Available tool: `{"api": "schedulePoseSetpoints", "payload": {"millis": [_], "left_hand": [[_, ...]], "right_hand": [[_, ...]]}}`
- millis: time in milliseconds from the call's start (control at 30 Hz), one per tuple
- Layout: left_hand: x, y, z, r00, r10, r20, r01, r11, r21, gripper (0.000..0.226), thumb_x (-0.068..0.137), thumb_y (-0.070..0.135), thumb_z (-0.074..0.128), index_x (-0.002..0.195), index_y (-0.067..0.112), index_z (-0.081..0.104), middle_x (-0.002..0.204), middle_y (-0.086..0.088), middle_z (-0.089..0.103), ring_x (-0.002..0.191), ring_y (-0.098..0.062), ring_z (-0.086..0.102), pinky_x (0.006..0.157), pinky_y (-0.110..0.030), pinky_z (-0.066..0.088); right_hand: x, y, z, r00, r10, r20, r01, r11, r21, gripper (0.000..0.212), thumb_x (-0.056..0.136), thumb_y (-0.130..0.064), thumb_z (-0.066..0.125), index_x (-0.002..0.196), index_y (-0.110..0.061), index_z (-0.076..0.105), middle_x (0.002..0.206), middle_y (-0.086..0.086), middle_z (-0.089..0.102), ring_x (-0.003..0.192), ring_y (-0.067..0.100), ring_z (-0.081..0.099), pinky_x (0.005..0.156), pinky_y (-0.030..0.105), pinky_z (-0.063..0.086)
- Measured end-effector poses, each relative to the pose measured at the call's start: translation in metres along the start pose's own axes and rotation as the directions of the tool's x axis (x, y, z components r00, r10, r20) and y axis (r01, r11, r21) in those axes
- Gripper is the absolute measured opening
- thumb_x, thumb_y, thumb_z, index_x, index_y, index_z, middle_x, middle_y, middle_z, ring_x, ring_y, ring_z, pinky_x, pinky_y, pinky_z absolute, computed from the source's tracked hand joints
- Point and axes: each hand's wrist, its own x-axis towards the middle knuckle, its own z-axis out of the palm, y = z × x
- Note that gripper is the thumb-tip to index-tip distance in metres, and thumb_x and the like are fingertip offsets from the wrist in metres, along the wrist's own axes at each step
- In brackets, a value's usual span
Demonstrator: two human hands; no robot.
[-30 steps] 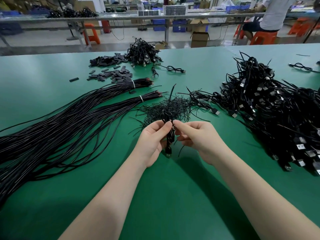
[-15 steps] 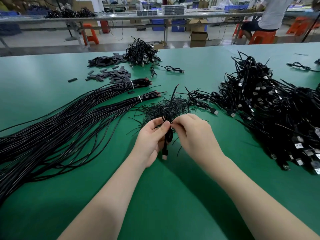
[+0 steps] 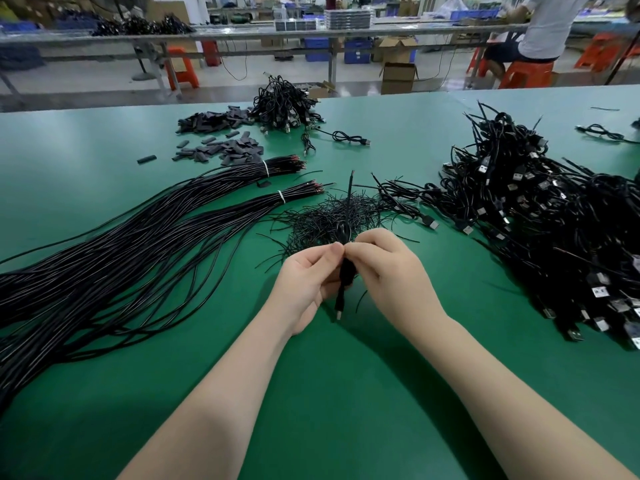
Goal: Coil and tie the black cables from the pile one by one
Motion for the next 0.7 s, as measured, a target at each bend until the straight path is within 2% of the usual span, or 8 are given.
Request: {"api": "schedulePoseSetpoints", "payload": {"millis": [100, 167, 233, 300, 467, 567, 633, 700], "left_hand": [[0.000, 0.002, -0.003, 0.999, -0.028, 0.028, 0.028, 0.999, -0.015, 0.025, 0.083, 0.035, 0.062, 0.085, 0.016, 0.077, 0.074, 0.000, 0.070, 0.064, -0.008, 0.063, 0.056, -0.017, 0.050], [0.000, 0.001, -0.003, 0.999, -0.024, 0.039, 0.025, 1.000, -0.007, 0.024, 0.084, 0.032, 0.061, 0.089, 0.014, 0.076, 0.073, -0.001, 0.070, 0.064, -0.008, 0.064, 0.056, -0.019, 0.051], [0.000, 0.001, -0.002, 0.999, -0.022, 0.039, 0.022, 1.000, 0.000, 0.025, 0.083, 0.030, 0.061, 0.090, 0.009, 0.073, 0.073, -0.003, 0.071, 0.066, -0.009, 0.067, 0.057, -0.020, 0.052], [0.000, 0.000, -0.002, 0.999, -0.024, 0.041, 0.024, 1.000, 0.007, 0.025, 0.083, 0.029, 0.061, 0.091, 0.008, 0.071, 0.072, -0.004, 0.070, 0.067, -0.010, 0.067, 0.058, -0.020, 0.053], [0.000, 0.001, -0.004, 0.996, -0.051, 0.073, 0.051, 0.999, 0.006, 0.027, 0.081, 0.028, 0.059, 0.090, 0.005, 0.071, 0.068, -0.003, 0.069, 0.062, -0.009, 0.065, 0.056, -0.019, 0.053], [0.000, 0.000, -0.005, 0.992, -0.077, 0.100, 0.074, 0.997, 0.032, 0.025, 0.080, 0.029, 0.059, 0.080, 0.014, 0.079, 0.067, -0.001, 0.069, 0.060, -0.008, 0.065, 0.055, -0.018, 0.052], [0.000, 0.000, -0.008, 0.989, -0.089, 0.119, 0.085, 0.996, 0.036, 0.024, 0.081, 0.030, 0.059, 0.080, 0.017, 0.079, 0.068, 0.001, 0.069, 0.060, -0.007, 0.064, 0.055, -0.018, 0.051], [0.001, -0.001, -0.010, 0.987, -0.091, 0.131, 0.089, 0.996, 0.024, 0.025, 0.082, 0.031, 0.059, 0.081, 0.017, 0.079, 0.068, 0.002, 0.068, 0.060, -0.006, 0.063, 0.055, -0.017, 0.050]], "right_hand": [[0.002, 0.002, 0.000, 0.998, 0.019, -0.058, -0.010, 0.988, 0.152, 0.014, 0.087, -0.002, 0.066, 0.095, -0.008, 0.075, 0.085, 0.006, 0.063, 0.075, 0.017, 0.058, 0.071, 0.020, 0.046], [0.002, 0.004, -0.002, 0.994, 0.077, -0.074, -0.060, 0.976, 0.207, 0.017, 0.083, -0.004, 0.072, 0.097, -0.013, 0.075, 0.083, -0.003, 0.066, 0.075, 0.005, 0.058, 0.073, 0.017, 0.048], [0.002, 0.004, -0.005, 0.979, 0.198, -0.050, -0.172, 0.933, 0.317, 0.021, 0.081, -0.011, 0.076, 0.096, -0.025, 0.072, 0.078, -0.015, 0.068, 0.074, 0.001, 0.061, 0.070, 0.017, 0.050], [0.004, 0.004, -0.008, 0.964, 0.267, 0.007, -0.244, 0.869, 0.431, 0.024, 0.079, -0.018, 0.078, 0.087, -0.035, 0.065, 0.076, -0.014, 0.069, 0.074, 0.003, 0.065, 0.065, 0.018, 0.050], [0.003, 0.010, -0.003, 0.913, 0.384, 0.140, -0.388, 0.709, 0.589, 0.032, 0.075, -0.019, 0.081, 0.091, -0.034, 0.058, 0.074, -0.009, 0.063, 0.070, 0.009, 0.062, 0.067, 0.030, 0.048], [0.002, 0.015, 0.000, 0.908, 0.337, 0.249, -0.419, 0.703, 0.575, 0.027, 0.077, -0.021, 0.079, 0.091, -0.040, 0.066, 0.076, -0.013, 0.062, 0.065, 0.008, 0.055, 0.065, 0.025, 0.048], [0.002, 0.014, -0.002, 0.925, 0.279, 0.258, -0.378, 0.740, 0.556, 0.020, 0.076, -0.027, 0.076, 0.085, -0.044, 0.070, 0.076, -0.013, 0.066, 0.066, 0.007, 0.055, 0.065, 0.020, 0.048], [0.002, 0.013, -0.003, 0.932, 0.267, 0.246, -0.361, 0.750, 0.554, 0.021, 0.077, -0.026, 0.077, 0.084, -0.045, 0.071, 0.080, -0.009, 0.069, 0.071, 0.008, 0.059, 0.068, 0.024, 0.051]]}}
